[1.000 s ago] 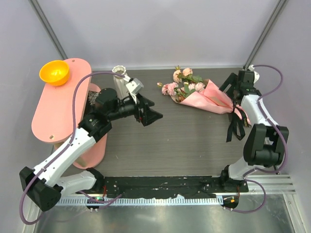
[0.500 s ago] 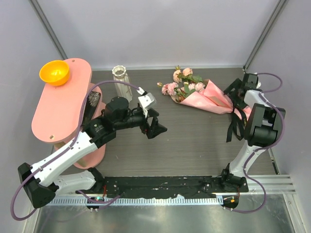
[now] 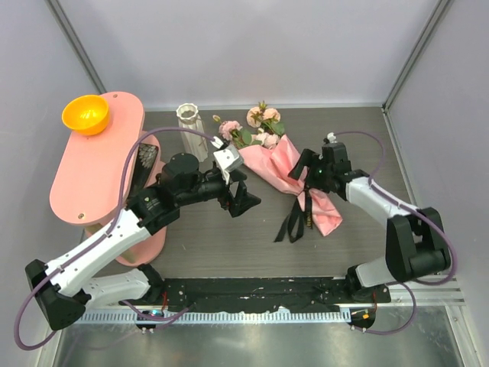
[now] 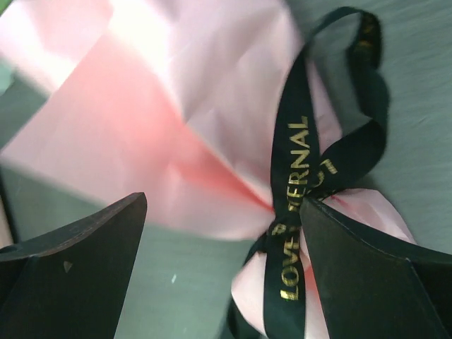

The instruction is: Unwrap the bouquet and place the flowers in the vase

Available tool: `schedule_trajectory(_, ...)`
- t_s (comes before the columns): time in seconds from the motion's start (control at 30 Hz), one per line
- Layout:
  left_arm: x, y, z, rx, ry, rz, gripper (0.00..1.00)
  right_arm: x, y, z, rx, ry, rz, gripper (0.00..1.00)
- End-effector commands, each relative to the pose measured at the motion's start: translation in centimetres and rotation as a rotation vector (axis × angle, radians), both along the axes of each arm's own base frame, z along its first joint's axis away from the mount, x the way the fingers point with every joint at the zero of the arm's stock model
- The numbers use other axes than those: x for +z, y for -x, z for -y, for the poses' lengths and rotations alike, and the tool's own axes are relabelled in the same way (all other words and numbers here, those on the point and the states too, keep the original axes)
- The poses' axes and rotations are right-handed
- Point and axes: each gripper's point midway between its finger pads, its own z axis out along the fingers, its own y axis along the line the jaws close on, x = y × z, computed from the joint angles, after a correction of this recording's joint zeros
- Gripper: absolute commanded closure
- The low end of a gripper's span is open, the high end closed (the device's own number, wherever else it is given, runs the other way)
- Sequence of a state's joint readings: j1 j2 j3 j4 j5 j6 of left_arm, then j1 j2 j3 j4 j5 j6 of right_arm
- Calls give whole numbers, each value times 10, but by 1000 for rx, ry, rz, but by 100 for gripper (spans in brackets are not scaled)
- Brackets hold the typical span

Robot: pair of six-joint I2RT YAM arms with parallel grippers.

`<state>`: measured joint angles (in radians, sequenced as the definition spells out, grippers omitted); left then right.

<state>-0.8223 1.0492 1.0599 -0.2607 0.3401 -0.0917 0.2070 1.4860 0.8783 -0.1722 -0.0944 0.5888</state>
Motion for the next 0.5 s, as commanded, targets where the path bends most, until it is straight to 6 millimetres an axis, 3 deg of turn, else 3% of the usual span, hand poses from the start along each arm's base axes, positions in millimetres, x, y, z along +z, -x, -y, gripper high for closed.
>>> schedule_trajectory(0.0,8,-6,5,5,3,20,16,39,29,-42,175,-121,111,4)
schedule_trajectory(0.1,-8,-12,10,22,-37,-27,17,39,40,-30,186,-42,98,4)
schedule_trajectory(0.17,-15,-17,14,45,-53,-48,19,44,33,-1,96,93,130,4)
schedule_trajectory(0.27,-38,-28,25,75,-97,-136,25,40,37,15,56,174,102,20)
schedule_trajectory(0.3,-46,-29,27,77,-117,-170,29,37,39,12,68,167,92,33)
schedule_trajectory(0.37,-64,-36,37,76,-168,-224,33,29,42,10,85,159,66,43)
schedule_trajectory(0.4,-74,-37,38,83,-201,-247,37,27,46,4,113,136,52,56)
schedule_trajectory(0.47,-87,-47,50,107,-246,-283,38,24,50,-4,139,123,40,64)
